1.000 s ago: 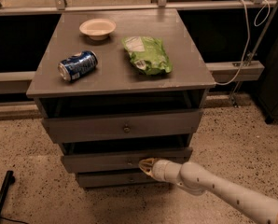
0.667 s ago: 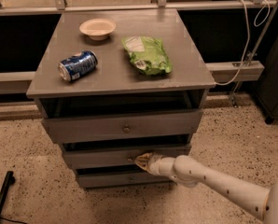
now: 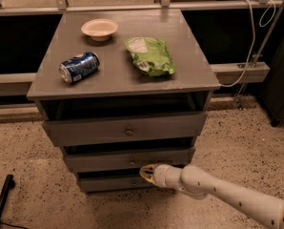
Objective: Close middle drawer
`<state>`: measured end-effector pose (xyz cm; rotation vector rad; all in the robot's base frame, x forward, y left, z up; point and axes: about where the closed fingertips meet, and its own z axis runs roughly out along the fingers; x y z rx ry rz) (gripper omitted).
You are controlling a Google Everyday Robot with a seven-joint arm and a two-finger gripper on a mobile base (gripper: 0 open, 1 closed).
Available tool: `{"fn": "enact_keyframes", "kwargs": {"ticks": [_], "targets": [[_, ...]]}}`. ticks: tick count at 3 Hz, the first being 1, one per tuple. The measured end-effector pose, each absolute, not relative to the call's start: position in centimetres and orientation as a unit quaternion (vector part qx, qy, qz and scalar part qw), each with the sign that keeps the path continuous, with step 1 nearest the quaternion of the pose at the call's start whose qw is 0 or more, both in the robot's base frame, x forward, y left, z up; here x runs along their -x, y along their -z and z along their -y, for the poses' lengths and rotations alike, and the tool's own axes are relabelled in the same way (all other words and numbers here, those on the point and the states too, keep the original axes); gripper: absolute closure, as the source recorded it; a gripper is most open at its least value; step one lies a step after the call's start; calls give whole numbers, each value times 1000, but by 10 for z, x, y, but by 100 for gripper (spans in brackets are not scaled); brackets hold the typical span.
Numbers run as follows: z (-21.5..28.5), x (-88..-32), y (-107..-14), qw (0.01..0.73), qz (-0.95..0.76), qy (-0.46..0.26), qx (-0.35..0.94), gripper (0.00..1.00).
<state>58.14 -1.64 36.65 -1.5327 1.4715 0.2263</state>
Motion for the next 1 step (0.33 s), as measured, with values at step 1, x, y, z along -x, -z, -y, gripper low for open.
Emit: {"fn": "enact_keyframes", "kwargs": {"ticks": [1], "targets": [[33, -529, -360, 475, -603, -111, 631, 100]]}}
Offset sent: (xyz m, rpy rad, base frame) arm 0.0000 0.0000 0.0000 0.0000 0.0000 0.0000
